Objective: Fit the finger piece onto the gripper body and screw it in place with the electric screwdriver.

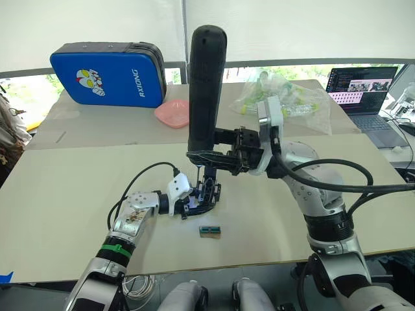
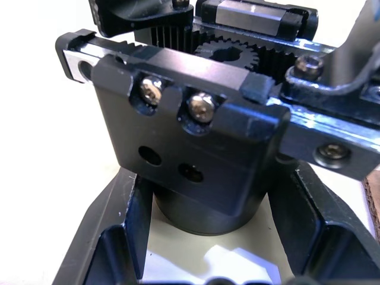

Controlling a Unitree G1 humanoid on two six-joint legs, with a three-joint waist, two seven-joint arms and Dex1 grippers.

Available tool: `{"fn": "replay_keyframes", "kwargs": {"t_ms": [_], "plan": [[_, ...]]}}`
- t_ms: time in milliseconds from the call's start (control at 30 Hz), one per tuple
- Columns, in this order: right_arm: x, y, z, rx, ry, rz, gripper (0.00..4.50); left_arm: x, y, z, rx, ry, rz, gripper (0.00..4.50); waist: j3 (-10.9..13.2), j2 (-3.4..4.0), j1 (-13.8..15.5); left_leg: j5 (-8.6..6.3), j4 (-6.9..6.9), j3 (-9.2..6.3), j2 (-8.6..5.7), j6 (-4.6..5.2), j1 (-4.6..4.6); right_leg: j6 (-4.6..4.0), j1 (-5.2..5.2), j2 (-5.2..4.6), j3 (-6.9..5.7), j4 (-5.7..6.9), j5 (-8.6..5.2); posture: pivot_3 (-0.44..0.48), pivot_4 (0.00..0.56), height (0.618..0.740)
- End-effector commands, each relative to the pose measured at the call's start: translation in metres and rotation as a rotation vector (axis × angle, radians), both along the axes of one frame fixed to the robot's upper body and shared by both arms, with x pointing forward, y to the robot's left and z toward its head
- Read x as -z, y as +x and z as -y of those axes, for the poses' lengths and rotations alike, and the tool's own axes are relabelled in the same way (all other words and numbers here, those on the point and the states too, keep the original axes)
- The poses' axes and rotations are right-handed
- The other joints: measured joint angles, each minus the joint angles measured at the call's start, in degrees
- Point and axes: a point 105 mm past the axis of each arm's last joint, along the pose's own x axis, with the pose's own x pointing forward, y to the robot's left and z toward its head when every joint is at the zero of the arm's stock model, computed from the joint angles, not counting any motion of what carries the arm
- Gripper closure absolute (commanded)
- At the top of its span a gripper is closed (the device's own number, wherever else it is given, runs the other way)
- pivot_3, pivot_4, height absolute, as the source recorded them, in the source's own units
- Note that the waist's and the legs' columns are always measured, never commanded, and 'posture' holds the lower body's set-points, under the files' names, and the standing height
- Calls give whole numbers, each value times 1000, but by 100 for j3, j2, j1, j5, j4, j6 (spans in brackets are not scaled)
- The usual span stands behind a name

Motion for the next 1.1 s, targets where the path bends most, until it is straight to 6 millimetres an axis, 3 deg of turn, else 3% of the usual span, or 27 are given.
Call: {"fn": "replay_keyframes", "kwargs": {"t_ms": [33, 100, 300, 500, 567, 667, 833, 933, 1100], "plan": [[-25, -17, 4, -50, 65, 111, 2559, 10, -4, -4, -14, 18, -56, 868, 0, 0, -1, 0, 0, 0, 0, 0, 0, 0, 0, 0, 0, 0, 0, 0, 150, 740], [-25, -18, 6, -52, 64, 123, 2559, 7, -6, -4, -13, 11, -46, 52, 0, 0, -1, 0, 0, 0, 0, 0, 0, 0, -1, 0, 0, 0, 0, 0, 150, 740], [-42, -25, 14, -71, 145, 169, 2559, -4, -13, -31, -33, 22, -2, 52, 4, 1, -49, 0, -9, 0, 1, 0, -3, 0, -7, 1, 4, -2, 0, 0, 150, 740], [-59, -38, 37, -70, 169, 166, 2559, -18, -31, -85, -88, 48, -21, 52, 29, 11, -71, 0, -19, 0, 1, -2, -15, -1, -33, 3, 4, 0, 0, 0, 150, 740], [-56, -41, 49, -27, 132, 157, 2559, -30, -38, -105, -96, 40, 14, 52, 33, 11, -70, 1, -19, 1, 0, -3, -30, -1, -51, 2, 2, 1, 0, 0, 150, 740], [-41, -41, 71, 66, 35, 160, 2559, -55, -43, -127, -91, 21, 224, 52, 36, 10, 28, 27, -17, 0, -2, -45, -66, -1, -87, -5, -1, -2, 0, 0, 150, 740], [-19, -43, 100, 198, -38, 170, 2559, -52, -56, -157, -110, 58, 180, 52, 38, 12, 59, 24, -15, 8, -7, -39, -92, -1, -96, -21, 7, -14, 1, 0, 150, 740], [-11, -46, 108, 239, -55, 154, 2559, -52, -63, -159, -87, 61, 165, 52, 42, 12, 50, 20, -15, 6, -5, -33, -91, -1, -97, -20, 5, -13, 0, 0, 150, 740], [-14, -54, 88, 185, -15, 160, 2559, -50, -71, -127, 27, 80, 180, 52, 60, 13, 28, -2, -11, 9, -1, 3, -91, -2, -92, -24, 6, -10, 1, 0, 150, 740]]}}
